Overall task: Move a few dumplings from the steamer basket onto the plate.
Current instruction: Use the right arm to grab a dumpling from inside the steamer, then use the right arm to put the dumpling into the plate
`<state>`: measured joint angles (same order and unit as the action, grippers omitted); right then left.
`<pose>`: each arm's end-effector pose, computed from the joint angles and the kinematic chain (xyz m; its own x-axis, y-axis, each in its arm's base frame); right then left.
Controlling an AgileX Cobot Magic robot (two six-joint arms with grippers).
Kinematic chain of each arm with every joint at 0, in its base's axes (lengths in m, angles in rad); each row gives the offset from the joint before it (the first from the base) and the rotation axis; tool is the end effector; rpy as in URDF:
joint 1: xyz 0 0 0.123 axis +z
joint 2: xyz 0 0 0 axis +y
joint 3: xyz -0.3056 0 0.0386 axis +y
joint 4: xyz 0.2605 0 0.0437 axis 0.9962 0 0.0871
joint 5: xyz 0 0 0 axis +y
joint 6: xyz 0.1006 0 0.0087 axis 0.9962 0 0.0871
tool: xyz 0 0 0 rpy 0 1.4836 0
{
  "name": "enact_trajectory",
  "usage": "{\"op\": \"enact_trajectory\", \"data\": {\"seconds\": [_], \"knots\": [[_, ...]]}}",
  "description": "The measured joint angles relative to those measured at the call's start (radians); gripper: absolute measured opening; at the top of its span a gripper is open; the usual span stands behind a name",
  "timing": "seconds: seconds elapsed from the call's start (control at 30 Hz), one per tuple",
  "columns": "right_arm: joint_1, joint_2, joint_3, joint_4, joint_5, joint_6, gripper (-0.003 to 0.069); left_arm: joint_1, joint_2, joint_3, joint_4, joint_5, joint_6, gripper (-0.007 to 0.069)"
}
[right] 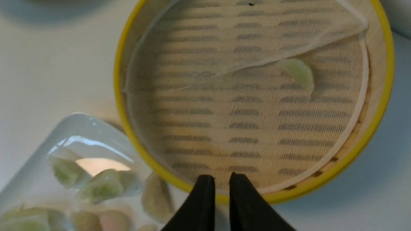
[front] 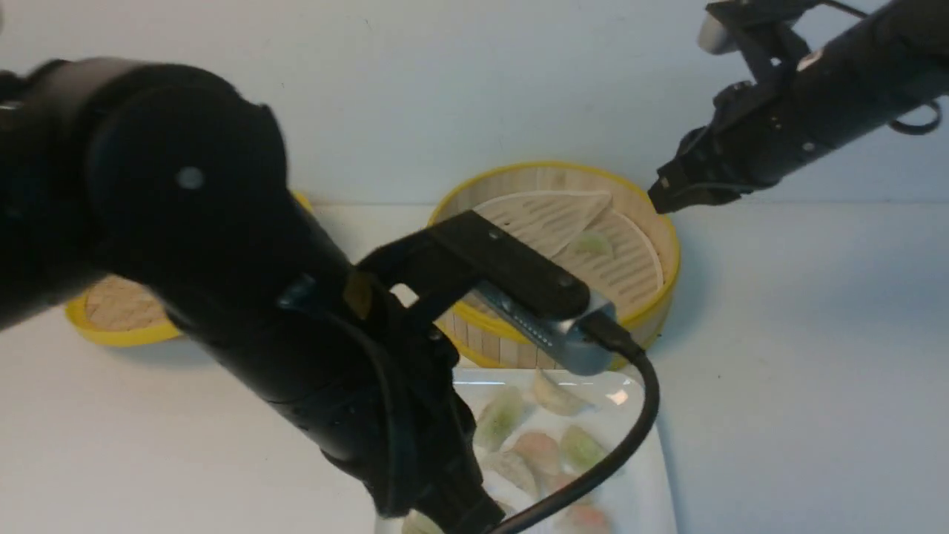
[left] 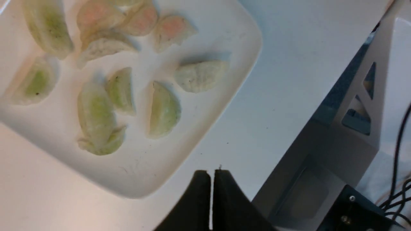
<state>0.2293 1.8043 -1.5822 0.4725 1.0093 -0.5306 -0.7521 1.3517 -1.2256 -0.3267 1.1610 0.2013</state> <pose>0.3952 0.1322 0.3139 -0.7333 -0.4193 -0.5352 -0.5958 0.7755 0.2088 0.1782 -0.2075 0.3510 -0.6243 0.6718 -0.3986 0.7785 0.5775 -0.2459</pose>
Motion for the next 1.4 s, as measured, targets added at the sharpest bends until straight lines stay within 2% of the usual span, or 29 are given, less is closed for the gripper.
{"op": "enact_trajectory", "data": {"seconds": [0.07, 0.2, 0.27, 0.3, 0.37, 0.5, 0.73, 0.87, 0.93, 0.97, 1.0, 1.03, 1.23, 1.4], "knots": [[0.0, 0.075, -0.069, -0.001, -0.001, -0.015, 0.0144, 0.0, -0.033, 0.0, -0.011, 0.018, -0.007, -0.0006], [0.004, 0.239, -0.221, -0.001, -0.013, -0.029, 0.0312, 0.0, -0.108, 0.0, -0.034, 0.057, -0.012, -0.0006], [0.007, 0.276, -0.25, -0.004, -0.022, -0.03, 0.035, 0.0, -0.123, 0.0, -0.034, 0.064, -0.016, -0.0006], [0.012, 0.334, -0.292, -0.006, -0.037, -0.035, 0.0405, 0.0, -0.143, 0.0, -0.034, 0.069, -0.018, -0.0006], [0.021, 0.401, -0.334, -0.007, -0.06, -0.042, 0.0457, 0.0, -0.173, 0.0, -0.034, 0.07, -0.029, -0.0006], [0.044, 0.504, -0.386, -0.036, -0.115, -0.045, 0.0495, 0.0, -0.218, 0.0, -0.034, 0.076, -0.066, -0.0006], [0.073, 0.581, -0.403, -0.159, -0.173, 0.016, 0.0491, 0.0, -0.291, 0.0, -0.033, 0.088, -0.117, -0.0006], [0.079, 0.582, -0.409, -0.193, -0.178, 0.062, 0.0425, 0.0, -0.341, 0.0, -0.033, 0.09, -0.121, -0.0006], [0.082, 0.582, -0.419, -0.216, -0.156, 0.093, 0.0294, 0.0, -0.371, 0.0, -0.032, 0.091, -0.121, -0.0006], [0.082, 0.579, -0.427, -0.227, -0.131, 0.108, 0.0202, 0.0, -0.381, 0.0, -0.027, 0.092, -0.121, -0.0006], [0.082, 0.575, -0.433, -0.236, -0.111, 0.123, 0.015, 0.0, -0.387, 0.0, -0.024, 0.093, -0.121, -0.0006], [0.082, 0.566, -0.441, -0.243, -0.072, 0.141, 0.0134, 0.0, -0.396, 0.0, -0.019, 0.093, -0.121, -0.0006], [0.082, 0.411, -0.546, -0.266, 0.185, 0.255, 0.0144, 0.0, -0.446, 0.0, -0.007, 0.094, -0.139, -0.0006], [0.082, 0.203, -0.514, -0.245, 0.222, 0.306, 0.0144, 0.0, -0.491, 0.0, 0.002, 0.096, -0.139, -0.0006]]}}
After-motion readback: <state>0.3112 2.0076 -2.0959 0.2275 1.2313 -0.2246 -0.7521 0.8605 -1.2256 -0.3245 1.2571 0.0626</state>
